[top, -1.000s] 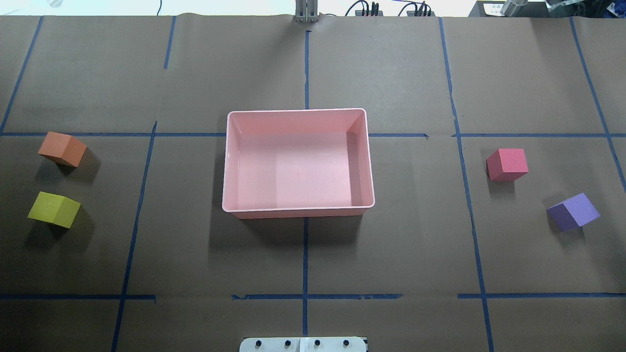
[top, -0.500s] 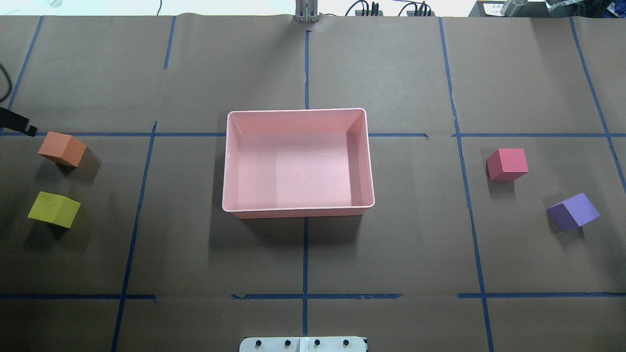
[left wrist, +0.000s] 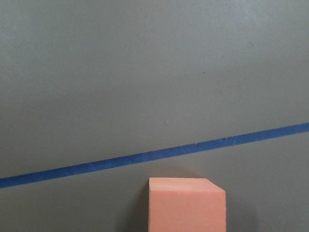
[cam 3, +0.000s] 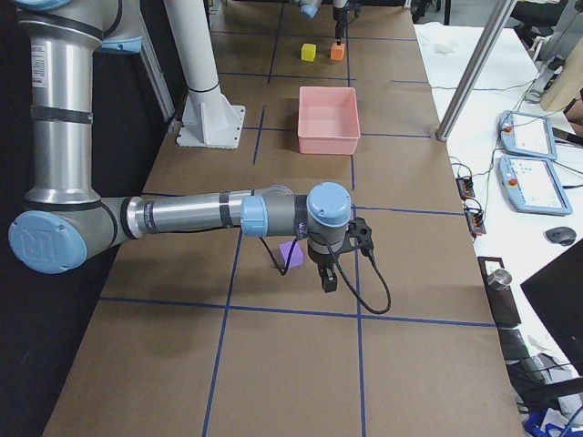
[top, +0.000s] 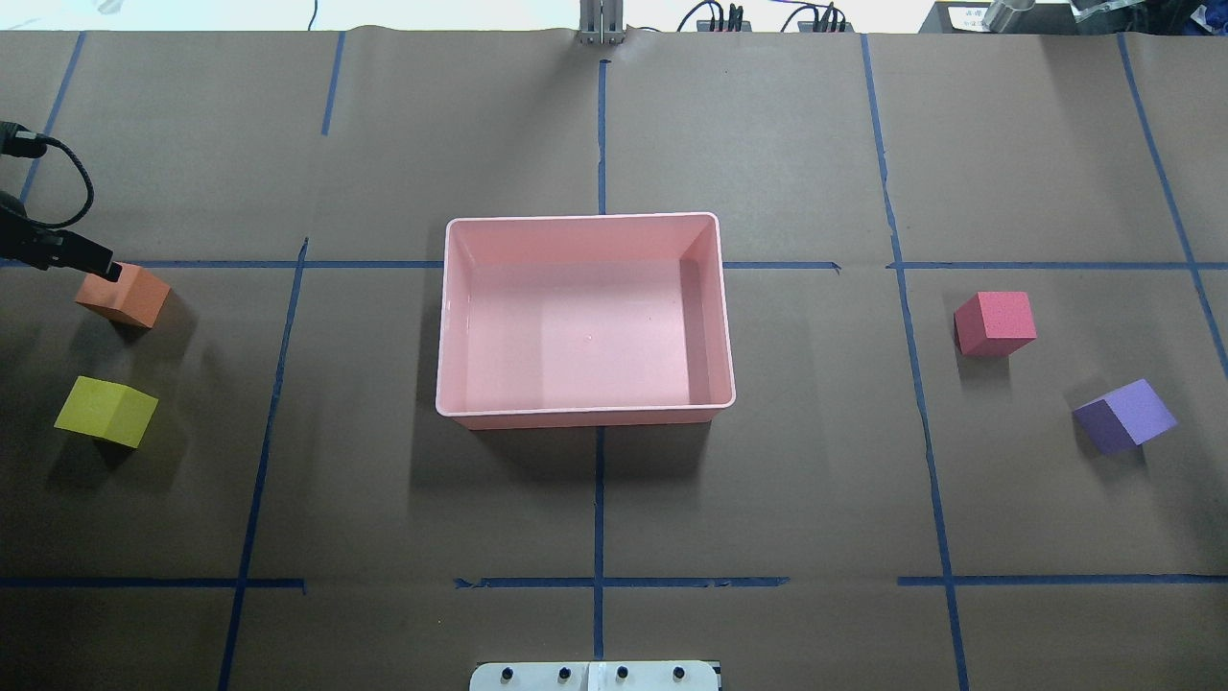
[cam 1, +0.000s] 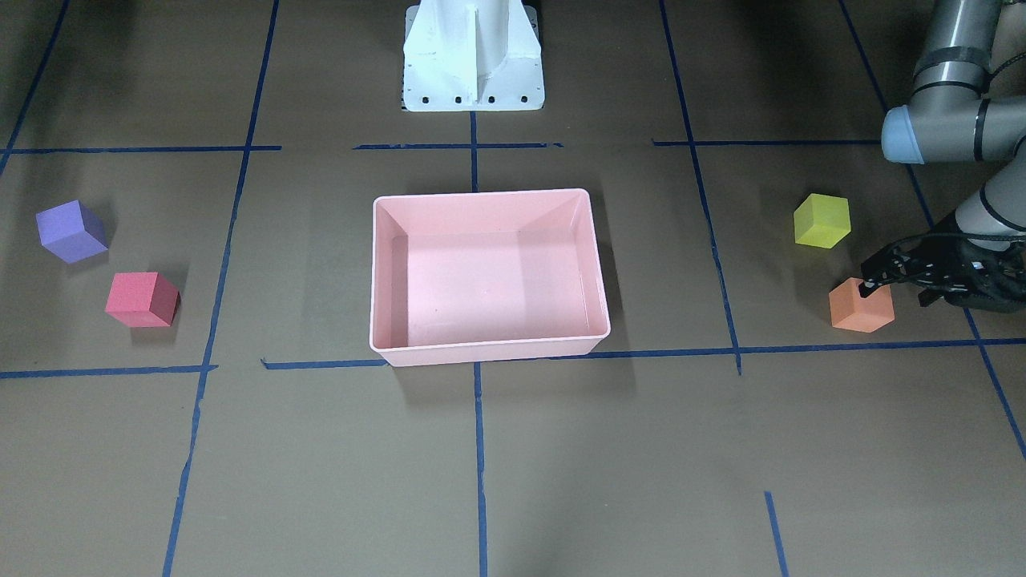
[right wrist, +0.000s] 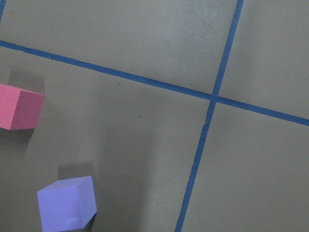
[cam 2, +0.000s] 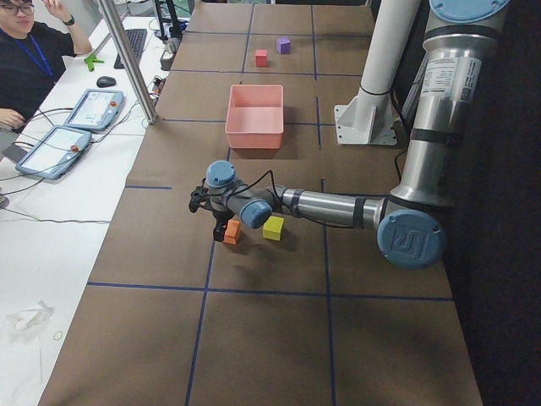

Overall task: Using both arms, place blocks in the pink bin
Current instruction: 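Lower the left gripper onto the orange cube and close it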

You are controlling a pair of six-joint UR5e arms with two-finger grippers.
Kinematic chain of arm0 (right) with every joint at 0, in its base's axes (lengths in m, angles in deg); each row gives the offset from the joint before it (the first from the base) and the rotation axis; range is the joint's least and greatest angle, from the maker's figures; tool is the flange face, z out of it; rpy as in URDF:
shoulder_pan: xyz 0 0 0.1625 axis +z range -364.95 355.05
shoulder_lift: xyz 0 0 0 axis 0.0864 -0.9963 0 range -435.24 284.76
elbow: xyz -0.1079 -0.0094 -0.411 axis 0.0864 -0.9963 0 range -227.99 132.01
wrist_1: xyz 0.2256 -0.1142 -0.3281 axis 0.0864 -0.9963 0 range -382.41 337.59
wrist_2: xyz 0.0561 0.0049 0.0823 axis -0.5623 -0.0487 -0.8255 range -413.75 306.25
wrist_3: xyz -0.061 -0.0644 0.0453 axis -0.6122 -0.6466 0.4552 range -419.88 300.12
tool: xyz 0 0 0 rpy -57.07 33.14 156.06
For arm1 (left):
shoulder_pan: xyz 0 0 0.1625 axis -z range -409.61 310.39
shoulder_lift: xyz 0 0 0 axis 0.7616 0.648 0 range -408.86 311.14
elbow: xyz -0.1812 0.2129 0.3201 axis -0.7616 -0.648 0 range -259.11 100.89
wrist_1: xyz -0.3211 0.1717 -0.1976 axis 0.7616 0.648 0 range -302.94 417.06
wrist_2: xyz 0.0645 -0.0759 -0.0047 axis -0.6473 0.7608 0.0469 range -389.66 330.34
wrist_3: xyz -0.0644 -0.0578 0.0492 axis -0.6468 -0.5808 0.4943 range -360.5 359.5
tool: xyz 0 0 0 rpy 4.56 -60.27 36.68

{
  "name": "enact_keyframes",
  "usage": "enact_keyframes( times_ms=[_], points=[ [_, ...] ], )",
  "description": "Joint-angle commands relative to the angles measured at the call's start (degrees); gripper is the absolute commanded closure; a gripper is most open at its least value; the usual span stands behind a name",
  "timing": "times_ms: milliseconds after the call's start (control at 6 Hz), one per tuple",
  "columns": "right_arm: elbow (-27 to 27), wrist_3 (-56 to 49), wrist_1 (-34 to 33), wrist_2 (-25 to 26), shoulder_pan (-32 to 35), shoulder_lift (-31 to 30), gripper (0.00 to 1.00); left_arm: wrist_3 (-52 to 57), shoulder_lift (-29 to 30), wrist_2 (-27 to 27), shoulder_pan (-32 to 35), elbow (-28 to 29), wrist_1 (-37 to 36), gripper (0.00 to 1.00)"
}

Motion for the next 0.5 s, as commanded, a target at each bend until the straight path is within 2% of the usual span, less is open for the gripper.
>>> enact_keyframes(
  times_ms=[0, 167, 333],
  points=[
    [0.0, -0.01, 0.0, 0.0, 0.01, -0.19, 0.0, -0.03, 0.21, -0.11, -1.82, 1.42, 0.02, 0.0],
    [0.0, -0.09, 0.0, 0.0, 0.01, -0.28, 0.0, 0.06, 0.56, -0.11, -3.31, 2.64, 0.11, 0.0],
    [0.0, -0.09, 0.0, 0.09, 0.01, -0.28, 0.0, -0.03, 1.08, -0.11, -3.5, 3.35, 0.11, 0.17]
  ],
)
